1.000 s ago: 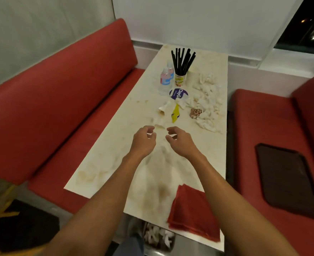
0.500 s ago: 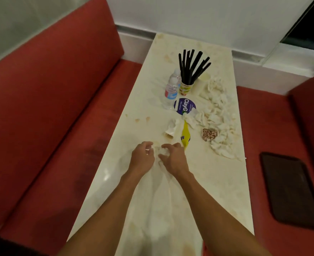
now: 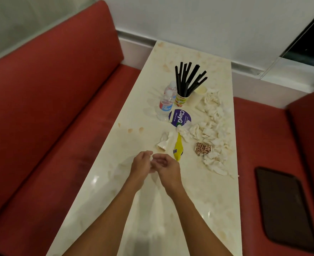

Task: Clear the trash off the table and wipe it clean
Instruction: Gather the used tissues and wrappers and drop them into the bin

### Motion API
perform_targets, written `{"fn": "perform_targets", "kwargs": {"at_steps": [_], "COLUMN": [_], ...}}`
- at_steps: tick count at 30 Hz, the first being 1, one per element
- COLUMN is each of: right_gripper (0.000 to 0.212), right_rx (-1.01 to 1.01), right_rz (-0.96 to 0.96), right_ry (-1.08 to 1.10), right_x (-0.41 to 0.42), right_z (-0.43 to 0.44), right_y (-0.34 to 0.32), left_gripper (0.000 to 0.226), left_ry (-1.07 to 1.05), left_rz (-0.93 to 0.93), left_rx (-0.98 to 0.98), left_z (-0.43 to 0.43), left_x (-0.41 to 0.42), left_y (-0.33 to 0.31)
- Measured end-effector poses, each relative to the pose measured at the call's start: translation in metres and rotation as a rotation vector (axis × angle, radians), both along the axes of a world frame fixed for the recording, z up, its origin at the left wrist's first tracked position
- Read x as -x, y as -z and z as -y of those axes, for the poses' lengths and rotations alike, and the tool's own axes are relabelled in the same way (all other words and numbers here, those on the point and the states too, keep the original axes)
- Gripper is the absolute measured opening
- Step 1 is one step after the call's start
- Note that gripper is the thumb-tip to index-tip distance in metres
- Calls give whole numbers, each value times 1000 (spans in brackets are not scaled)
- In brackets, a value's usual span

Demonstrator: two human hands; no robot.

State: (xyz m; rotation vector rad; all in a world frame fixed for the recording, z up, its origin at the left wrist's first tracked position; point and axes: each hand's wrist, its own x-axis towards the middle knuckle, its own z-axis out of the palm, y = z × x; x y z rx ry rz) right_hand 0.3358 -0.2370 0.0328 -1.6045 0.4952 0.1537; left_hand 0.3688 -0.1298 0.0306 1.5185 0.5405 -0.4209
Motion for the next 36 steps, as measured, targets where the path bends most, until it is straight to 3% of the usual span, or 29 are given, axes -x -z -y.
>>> {"fn": "perform_targets", "kwargs": {"at_steps": [3, 8, 13, 15, 18, 21, 23, 30, 33, 36], "right_gripper": [33, 36, 26, 42, 61, 33, 18, 17, 20, 21], "right_rx": [-190, -111, 463, 638, 753, 862, 860, 522, 331, 281], "right_rz": [-37, -44, 15, -22, -135, -148, -142, -122, -110, -63], "right_ry": [3, -45, 6, -122, -275, -311, -264, -18, -46, -131], "right_x": [-1, -6, -30, -45, -62, -66, -61, -9, 9, 18], "right_z": [10, 47, 80, 86, 87, 86, 86, 83, 71, 59], "right_y": [-7, -11, 14, 22, 31, 39, 40, 0, -14, -16], "left_gripper": [29, 32, 20, 13, 32, 33, 30, 26, 28, 23], "left_ry": [-53, -99, -113, -94, -49, -52, -48, -38, -42, -87], "left_rz": [20, 53, -12, -10, -11, -30, -45, -57, -91, -148], "left_rx": [-74, -236, -174, -181, -212, -181, -141, -13, 105, 242], "left_z": [7, 19, 22, 20, 20, 20, 22, 44, 61, 69], "left_x": [0, -5, -9, -9, -9, -9, -8, -5, -4, -3], "left_y": [-4, 2, 17, 22, 25, 27, 27, 17, 8, 1]}}
